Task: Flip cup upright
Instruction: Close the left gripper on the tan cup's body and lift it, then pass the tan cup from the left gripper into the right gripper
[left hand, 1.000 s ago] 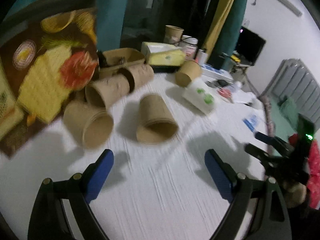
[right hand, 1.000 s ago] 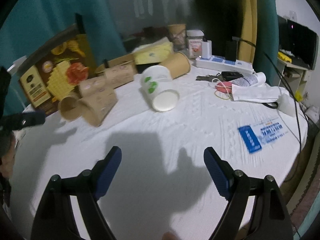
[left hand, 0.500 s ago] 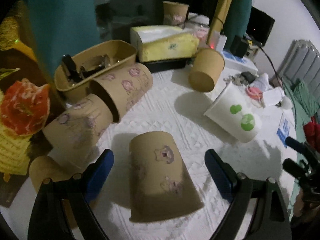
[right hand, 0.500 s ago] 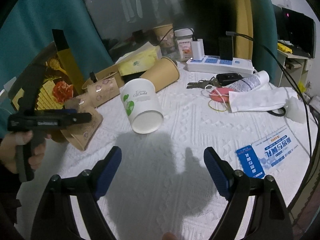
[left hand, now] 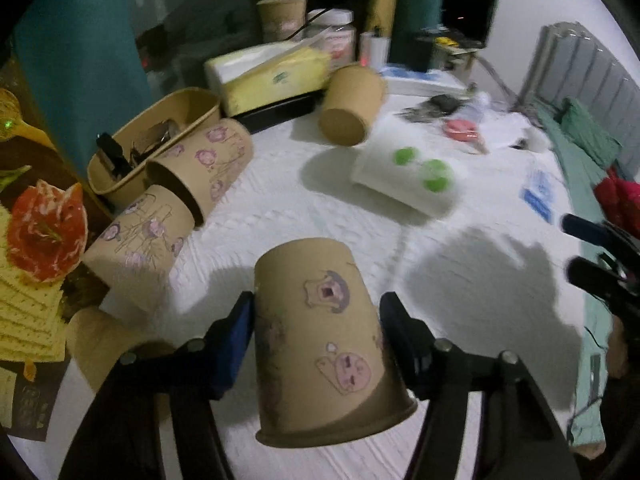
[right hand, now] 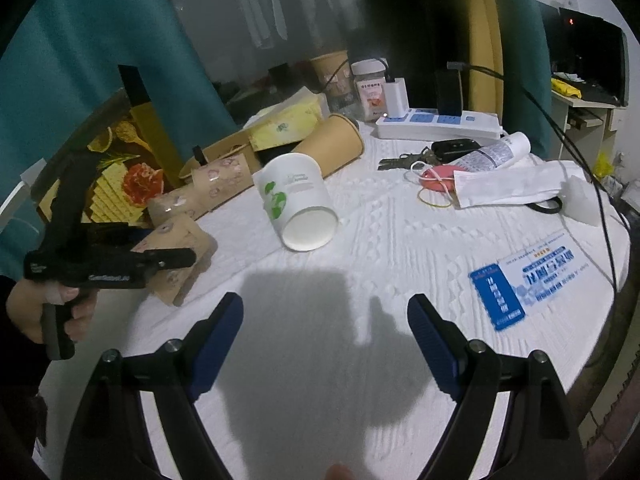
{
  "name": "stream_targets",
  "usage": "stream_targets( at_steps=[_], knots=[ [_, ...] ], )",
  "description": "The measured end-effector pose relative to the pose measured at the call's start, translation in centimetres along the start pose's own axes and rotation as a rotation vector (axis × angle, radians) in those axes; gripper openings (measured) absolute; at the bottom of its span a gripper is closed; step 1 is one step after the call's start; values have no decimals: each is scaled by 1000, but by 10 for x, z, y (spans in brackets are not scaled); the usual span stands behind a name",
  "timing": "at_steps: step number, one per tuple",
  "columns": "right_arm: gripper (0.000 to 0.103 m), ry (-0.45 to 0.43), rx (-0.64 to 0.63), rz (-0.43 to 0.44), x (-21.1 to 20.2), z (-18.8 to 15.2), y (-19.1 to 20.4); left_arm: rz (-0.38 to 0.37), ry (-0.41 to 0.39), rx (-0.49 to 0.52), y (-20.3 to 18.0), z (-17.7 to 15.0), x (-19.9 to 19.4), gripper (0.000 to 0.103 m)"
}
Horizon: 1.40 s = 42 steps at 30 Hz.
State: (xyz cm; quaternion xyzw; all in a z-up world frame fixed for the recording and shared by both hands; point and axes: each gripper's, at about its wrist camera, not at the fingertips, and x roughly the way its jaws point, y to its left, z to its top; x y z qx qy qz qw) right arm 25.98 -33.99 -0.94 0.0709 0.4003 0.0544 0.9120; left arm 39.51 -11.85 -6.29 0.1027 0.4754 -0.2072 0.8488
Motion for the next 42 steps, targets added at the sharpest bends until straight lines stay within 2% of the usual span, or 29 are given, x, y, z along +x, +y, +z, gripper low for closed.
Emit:
stream_targets(
  at_steps=[4,7,11,16,20,24,30,32,35,39,42],
  knots=[
    [82,-3,-19,10,-20,-17,18,-40,-6,60,-24,-29,-37,64],
    [82,5,-24,25,-33,-36,32,-83,4,94,-42,-62,-64,64],
    [82,11,-28,45,-51,-71,52,-180,29,108,-63,-109,-90,64],
    [82,28,-66,51,-71,-115,74,-284,68,159,-84,-154,-100,64],
    [82,52,-112,33,-79,-137,83,-322,103,200,-93,-177,-95,64],
    [82,67,-127,11,-85,-149,86,-338,106,221,-96,-186,-90,64],
    [82,66,-151,9,-92,-148,90,-344,103,229,-95,-190,-88,65],
    [82,63,-172,10,-94,-147,92,-324,96,236,-96,-191,-87,77],
    [82,64,-206,16,-94,-144,98,-312,83,233,-96,-193,-88,86],
    [82,73,-270,32,-94,-141,108,-298,60,189,-91,-194,-94,89],
    [82,82,-369,72,-95,-136,121,-291,23,156,-88,-196,-109,89]
  ],
)
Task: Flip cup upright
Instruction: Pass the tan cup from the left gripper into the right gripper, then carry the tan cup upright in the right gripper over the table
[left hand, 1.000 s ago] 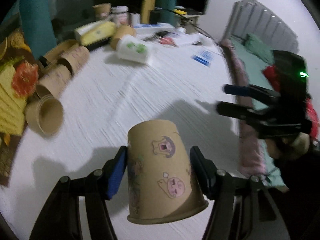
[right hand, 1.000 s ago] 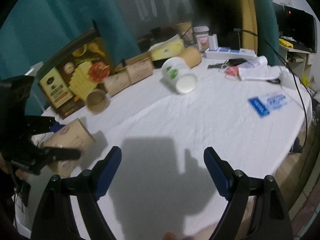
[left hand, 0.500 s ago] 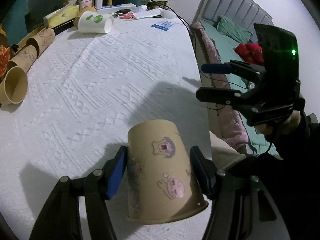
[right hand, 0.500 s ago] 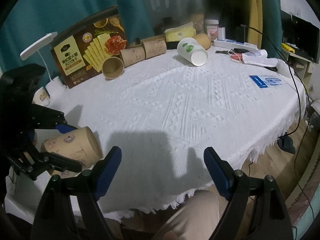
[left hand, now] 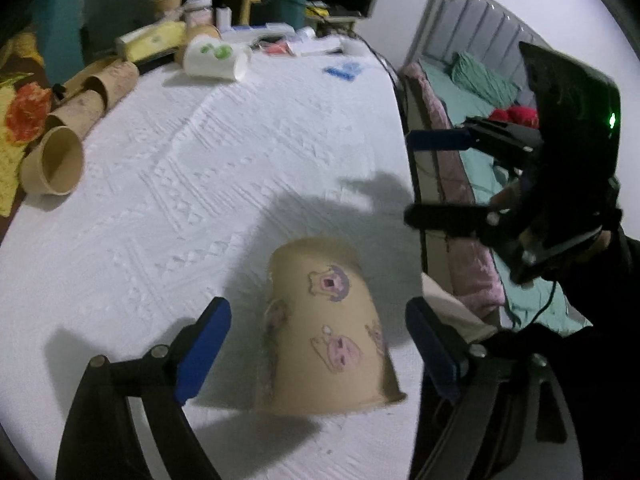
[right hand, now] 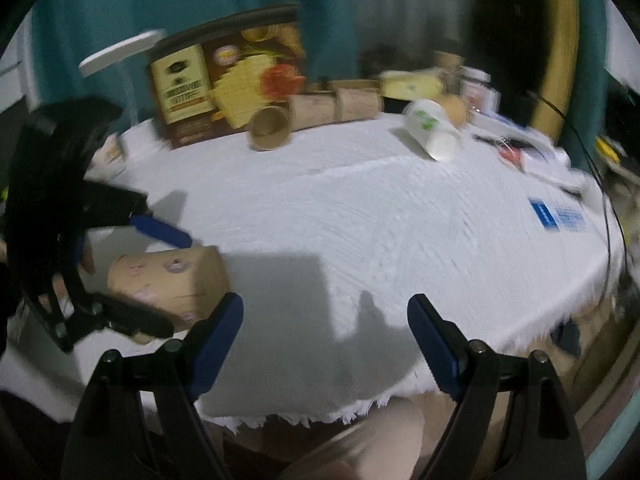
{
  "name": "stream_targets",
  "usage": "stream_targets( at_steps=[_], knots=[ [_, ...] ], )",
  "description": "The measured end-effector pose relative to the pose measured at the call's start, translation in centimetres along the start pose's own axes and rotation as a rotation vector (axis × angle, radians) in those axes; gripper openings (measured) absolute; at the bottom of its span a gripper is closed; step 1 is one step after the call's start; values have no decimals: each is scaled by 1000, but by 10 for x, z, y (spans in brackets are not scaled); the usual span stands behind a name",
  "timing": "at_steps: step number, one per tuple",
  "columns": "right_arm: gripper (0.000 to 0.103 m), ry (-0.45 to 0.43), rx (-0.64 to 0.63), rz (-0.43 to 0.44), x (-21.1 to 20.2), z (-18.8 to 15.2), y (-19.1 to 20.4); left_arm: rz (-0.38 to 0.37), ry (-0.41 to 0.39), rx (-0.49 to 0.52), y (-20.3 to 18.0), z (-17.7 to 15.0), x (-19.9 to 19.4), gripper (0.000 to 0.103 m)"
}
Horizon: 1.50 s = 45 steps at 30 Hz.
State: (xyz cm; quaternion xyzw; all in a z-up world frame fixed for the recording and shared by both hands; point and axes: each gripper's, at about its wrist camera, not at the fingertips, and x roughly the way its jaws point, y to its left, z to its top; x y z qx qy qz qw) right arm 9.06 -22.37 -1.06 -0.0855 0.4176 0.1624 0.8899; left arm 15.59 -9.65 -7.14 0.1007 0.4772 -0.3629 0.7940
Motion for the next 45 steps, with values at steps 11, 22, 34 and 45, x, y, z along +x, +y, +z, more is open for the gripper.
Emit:
stream_targets(
  at_steps=[11,22,34,45],
  knots=[
    [82,138,-846,242,4,35,99,207,-265,-292,2,-79,-93,90],
    [83,380,-1473,213,51,16,166,331,-404,-676,16,-180,-130,90],
    [64,601,-1612,247,83,11,194,296,-402,-695,15,-195,-117,90],
    [63,520,-1392,299,79,49,198,314,-450,-704,16,-196,-125,90]
  ],
)
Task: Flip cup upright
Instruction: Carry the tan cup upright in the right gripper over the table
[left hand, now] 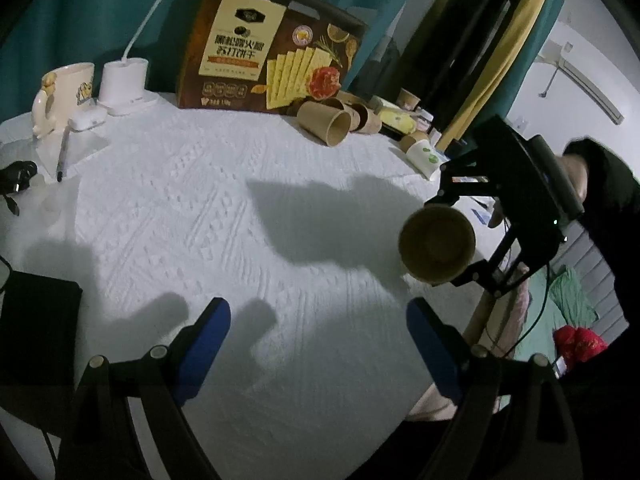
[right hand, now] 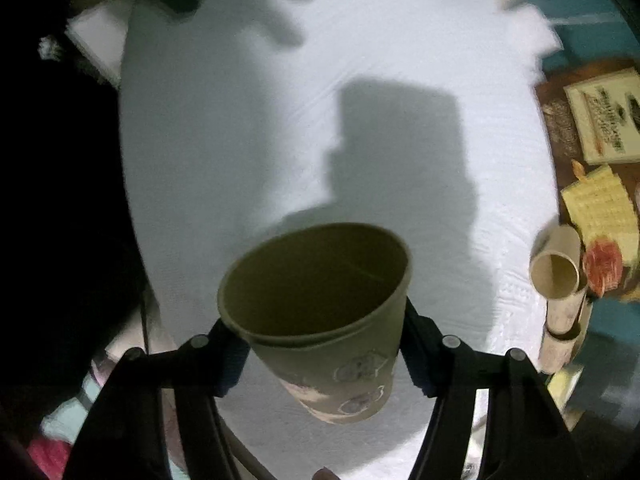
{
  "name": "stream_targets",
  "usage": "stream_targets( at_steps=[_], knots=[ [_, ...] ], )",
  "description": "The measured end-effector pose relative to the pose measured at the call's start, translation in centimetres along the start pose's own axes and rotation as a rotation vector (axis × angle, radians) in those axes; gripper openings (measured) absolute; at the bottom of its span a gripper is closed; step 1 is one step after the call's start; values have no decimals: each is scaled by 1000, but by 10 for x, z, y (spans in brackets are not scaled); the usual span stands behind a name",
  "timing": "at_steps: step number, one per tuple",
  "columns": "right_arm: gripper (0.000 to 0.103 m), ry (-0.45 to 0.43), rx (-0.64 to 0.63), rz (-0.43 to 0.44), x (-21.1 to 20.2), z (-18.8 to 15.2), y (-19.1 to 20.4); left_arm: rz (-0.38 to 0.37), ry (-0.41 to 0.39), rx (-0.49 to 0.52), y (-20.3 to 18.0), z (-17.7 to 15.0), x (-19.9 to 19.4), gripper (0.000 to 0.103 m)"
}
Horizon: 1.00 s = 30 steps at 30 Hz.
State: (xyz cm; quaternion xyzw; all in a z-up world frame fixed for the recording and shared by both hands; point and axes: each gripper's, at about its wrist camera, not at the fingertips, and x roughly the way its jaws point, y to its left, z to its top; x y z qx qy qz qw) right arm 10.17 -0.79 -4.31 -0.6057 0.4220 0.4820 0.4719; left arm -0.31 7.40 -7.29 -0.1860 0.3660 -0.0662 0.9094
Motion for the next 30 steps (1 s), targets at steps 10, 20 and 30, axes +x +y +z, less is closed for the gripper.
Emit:
stream_targets(
  at_steps=[10,20,30],
  knots=[
    [63,-497,725,18,-18,-47,-35,62,-52,-8,-4,6,-1,90],
    [63,-700,1158,-276,-6,-99,-8,68,-43,1,-29,18,18,90],
    [64,-723,1290,-344,9,-137,13,87,-28,48,-50,20,31,90]
  ],
)
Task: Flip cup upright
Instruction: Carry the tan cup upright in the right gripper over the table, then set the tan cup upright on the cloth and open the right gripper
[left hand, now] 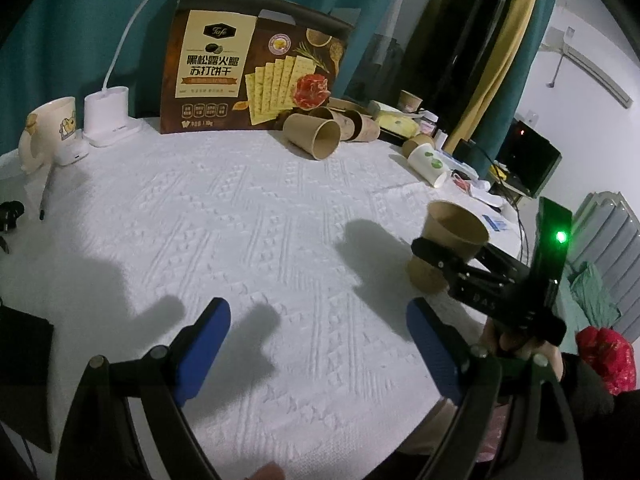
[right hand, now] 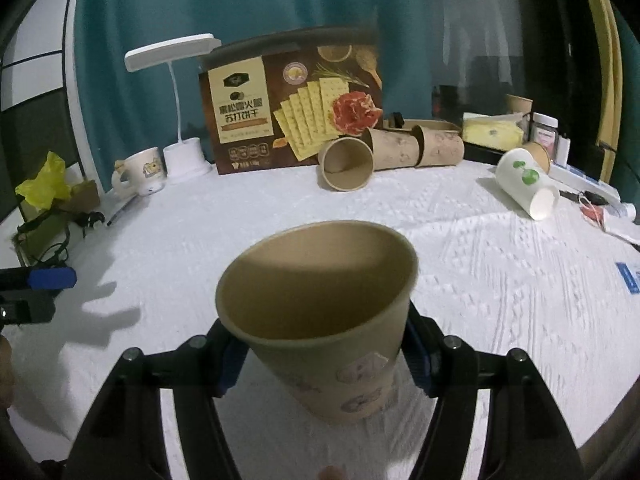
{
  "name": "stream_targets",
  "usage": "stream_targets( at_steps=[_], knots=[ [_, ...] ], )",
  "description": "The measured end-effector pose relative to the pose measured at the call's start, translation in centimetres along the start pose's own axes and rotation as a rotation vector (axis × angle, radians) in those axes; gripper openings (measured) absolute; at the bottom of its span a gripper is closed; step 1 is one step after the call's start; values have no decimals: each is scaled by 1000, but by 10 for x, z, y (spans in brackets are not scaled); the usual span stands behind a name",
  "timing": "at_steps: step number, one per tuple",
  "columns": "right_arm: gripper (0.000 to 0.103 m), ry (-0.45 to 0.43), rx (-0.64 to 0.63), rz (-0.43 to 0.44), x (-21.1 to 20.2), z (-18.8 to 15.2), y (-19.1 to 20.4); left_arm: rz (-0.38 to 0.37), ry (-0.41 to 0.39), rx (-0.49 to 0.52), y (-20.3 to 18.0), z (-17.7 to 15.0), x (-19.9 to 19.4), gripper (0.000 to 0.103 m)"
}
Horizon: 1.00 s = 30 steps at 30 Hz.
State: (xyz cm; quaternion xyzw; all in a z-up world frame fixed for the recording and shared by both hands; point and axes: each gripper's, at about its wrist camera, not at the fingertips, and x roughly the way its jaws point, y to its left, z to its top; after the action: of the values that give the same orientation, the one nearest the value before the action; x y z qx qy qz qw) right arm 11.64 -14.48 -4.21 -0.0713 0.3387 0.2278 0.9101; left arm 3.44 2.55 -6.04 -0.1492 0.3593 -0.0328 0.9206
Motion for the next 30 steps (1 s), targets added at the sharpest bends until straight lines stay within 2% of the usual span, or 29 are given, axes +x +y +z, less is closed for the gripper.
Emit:
stream_targets(
  at_steps=[4,8,13,22,30],
  knots=[
    [65,21,-1,-11,2,-7,1,26,-5,13,-5,-2,0,90],
    [71,33,9,-27,-1,-13,1,23,-1,32,-11,-4,-1,90],
    [72,37,24,-35,-14,-19,0,21,-11,52,-17,-6,-5,90],
    [72,41,88,-86,-55,-40,-7,6,-9,91,-33,-16,-8,90],
    [72,26,182,-139,-96,-53,-22,15,-33,166,-58,-21,-14,90]
  ],
)
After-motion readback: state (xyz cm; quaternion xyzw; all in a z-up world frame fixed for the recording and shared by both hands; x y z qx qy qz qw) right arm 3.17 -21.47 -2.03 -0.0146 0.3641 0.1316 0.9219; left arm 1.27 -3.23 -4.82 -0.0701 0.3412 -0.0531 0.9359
